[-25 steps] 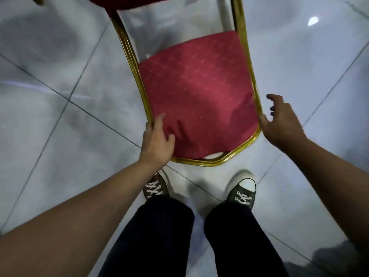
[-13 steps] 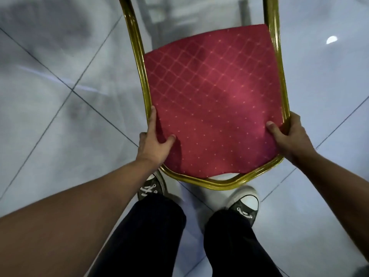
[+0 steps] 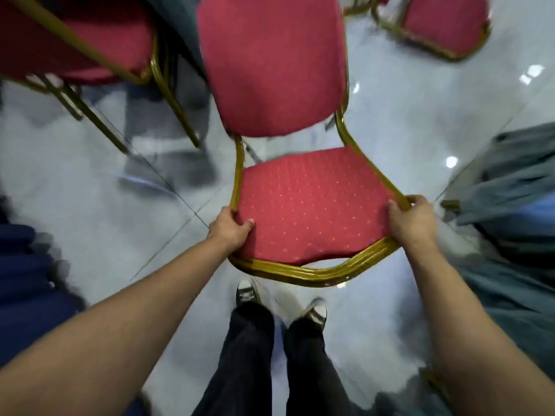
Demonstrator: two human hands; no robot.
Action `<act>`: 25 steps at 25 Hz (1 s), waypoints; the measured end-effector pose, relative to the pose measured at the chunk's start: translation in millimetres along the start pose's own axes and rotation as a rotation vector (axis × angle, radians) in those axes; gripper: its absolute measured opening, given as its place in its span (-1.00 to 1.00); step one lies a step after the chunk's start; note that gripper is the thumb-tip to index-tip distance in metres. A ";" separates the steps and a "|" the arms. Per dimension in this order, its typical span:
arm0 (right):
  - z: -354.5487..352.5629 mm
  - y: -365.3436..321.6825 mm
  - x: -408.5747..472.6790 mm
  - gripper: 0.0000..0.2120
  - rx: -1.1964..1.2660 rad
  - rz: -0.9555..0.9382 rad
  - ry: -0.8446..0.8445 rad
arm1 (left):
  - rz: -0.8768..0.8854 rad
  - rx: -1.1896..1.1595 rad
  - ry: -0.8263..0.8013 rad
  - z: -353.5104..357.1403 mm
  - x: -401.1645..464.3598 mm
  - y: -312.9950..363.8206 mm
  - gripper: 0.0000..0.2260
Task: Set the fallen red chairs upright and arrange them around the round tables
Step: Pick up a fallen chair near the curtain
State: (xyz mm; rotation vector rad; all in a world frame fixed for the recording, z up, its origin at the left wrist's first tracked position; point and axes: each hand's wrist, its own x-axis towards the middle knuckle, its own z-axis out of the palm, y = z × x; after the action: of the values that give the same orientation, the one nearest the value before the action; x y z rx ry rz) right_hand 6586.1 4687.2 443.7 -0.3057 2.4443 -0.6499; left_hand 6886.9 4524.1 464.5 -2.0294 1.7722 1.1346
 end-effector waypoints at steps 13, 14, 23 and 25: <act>-64.9 -237.8 -8.2 -0.29 0.155 -0.315 0.079 | 0.215 -0.191 0.199 -149.6 -44.6 142.2 -0.61; -63.9 -249.9 -3.0 -0.23 0.117 -0.358 0.078 | 0.232 -0.122 0.231 -156.5 -39.2 151.8 -0.56; -64.7 -377.2 87.9 -0.14 0.088 -0.431 -0.064 | 0.200 -0.183 0.269 -232.5 44.3 249.7 -0.48; -66.7 -407.6 118.4 -0.16 0.077 -0.438 -0.111 | 0.164 -0.180 0.283 -249.8 65.0 270.8 -0.48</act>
State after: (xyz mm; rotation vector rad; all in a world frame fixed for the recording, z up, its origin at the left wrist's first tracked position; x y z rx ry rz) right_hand 6479.1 4322.3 643.9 -0.8365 2.2523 -0.8816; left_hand 6737.6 4254.0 676.1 -2.2810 2.0717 1.1353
